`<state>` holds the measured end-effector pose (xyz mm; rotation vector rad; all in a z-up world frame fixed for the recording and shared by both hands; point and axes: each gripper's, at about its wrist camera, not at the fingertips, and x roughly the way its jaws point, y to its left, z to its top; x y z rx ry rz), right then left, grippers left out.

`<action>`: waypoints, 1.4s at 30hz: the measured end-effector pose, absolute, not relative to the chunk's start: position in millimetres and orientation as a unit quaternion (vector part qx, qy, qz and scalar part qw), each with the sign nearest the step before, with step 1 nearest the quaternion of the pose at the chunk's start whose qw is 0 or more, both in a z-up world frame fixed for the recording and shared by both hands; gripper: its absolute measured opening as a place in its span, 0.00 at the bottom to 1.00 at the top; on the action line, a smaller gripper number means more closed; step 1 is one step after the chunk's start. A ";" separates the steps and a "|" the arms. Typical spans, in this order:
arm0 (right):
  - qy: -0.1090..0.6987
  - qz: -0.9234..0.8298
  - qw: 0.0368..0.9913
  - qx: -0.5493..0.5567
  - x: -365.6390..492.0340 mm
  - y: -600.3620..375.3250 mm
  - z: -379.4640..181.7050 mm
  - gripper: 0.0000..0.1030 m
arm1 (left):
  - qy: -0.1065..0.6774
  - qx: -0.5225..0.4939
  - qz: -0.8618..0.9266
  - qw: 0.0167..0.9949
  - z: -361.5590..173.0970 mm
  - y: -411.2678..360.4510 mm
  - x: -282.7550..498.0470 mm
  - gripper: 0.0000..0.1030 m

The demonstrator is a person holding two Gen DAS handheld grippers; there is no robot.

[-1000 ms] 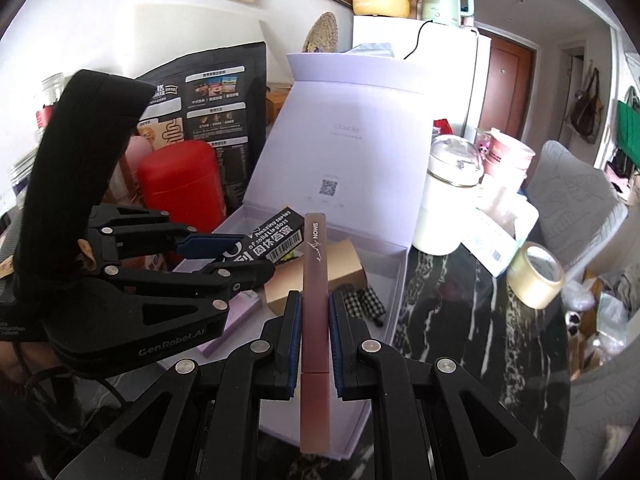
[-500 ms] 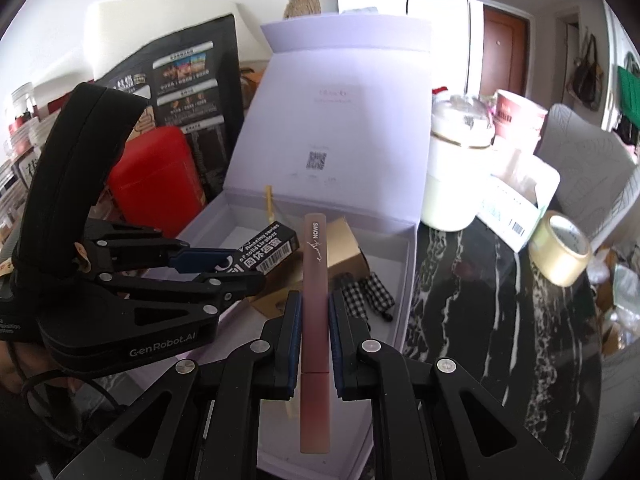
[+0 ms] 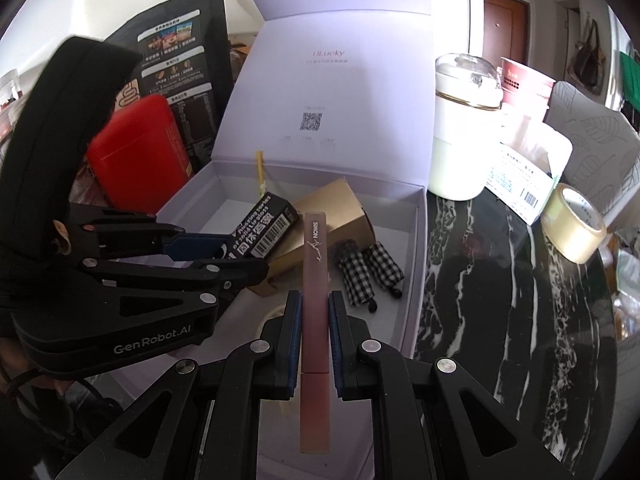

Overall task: Organize rigid objects
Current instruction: 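Lower the black box and pink tube into the gift box, then open the right gripper to release the pink tube while the left releases the black box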

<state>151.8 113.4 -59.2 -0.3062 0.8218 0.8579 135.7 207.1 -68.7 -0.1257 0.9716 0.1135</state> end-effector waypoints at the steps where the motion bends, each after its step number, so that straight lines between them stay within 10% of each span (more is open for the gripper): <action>1: 0.386 0.402 0.817 -0.145 152.1 114.1 -60.4 0.13 | 0.466 -0.058 0.055 0.881 -68.7 206.8 135.8 0.24; 42: 0.400 0.384 0.821 -0.137 149.7 103.4 -56.4 0.36 | 0.469 -0.045 0.091 0.878 -62.3 204.0 125.4 0.25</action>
